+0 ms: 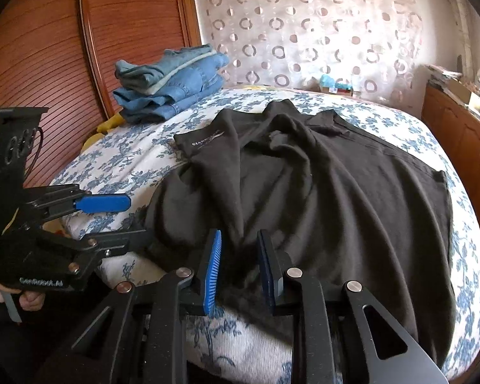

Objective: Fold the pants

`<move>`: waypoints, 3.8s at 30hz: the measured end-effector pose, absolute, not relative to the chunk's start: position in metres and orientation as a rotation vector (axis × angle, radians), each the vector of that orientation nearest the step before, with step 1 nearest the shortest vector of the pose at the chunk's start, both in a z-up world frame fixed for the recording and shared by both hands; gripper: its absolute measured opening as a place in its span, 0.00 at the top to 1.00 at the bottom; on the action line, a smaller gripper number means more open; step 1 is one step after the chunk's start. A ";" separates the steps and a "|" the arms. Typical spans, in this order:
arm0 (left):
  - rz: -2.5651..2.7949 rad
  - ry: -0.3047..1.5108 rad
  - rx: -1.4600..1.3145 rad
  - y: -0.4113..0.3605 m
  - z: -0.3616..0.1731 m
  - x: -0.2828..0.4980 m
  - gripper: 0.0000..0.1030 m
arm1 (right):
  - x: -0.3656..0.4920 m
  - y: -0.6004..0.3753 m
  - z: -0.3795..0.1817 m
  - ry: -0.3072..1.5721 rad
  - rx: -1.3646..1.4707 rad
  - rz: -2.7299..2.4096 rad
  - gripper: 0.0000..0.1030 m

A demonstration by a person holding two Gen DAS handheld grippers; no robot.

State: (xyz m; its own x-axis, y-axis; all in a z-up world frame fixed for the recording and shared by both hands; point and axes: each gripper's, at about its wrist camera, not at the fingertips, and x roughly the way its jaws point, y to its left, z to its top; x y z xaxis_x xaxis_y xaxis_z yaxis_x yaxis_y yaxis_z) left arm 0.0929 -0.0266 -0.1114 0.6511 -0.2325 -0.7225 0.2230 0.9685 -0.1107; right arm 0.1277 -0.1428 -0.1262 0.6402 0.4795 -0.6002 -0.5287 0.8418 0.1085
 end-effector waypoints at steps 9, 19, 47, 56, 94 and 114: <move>-0.254 0.806 -0.024 -0.026 -0.111 0.093 0.39 | 0.132 -0.132 -0.125 0.649 -0.129 0.595 0.98; -0.241 0.763 -0.041 -0.022 -0.096 0.088 0.39 | 0.113 -0.157 -0.096 0.527 -0.088 0.546 0.98; -0.353 0.728 0.028 -0.085 -0.065 0.112 0.39 | 0.040 -0.229 -0.082 0.473 -0.038 0.360 0.98; -0.372 0.758 0.061 -0.104 -0.075 0.117 0.39 | 0.035 -0.238 -0.090 0.527 0.000 0.326 0.98; -0.291 0.726 0.030 -0.045 -0.064 0.137 0.39 | 0.091 -0.191 -0.046 0.567 -0.065 0.442 0.75; -0.343 0.765 0.024 -0.031 -0.059 0.189 0.39 | 0.182 -0.129 -0.051 0.740 -0.231 0.582 0.70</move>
State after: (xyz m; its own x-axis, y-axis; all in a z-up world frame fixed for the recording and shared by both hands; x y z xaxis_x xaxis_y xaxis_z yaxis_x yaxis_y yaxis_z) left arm 0.1890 -0.0311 -0.0592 0.6688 -0.2954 -0.6823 0.3126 0.9443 -0.1024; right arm 0.1819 -0.1286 -0.0511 0.5903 0.4163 -0.6916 -0.5742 0.8187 0.0027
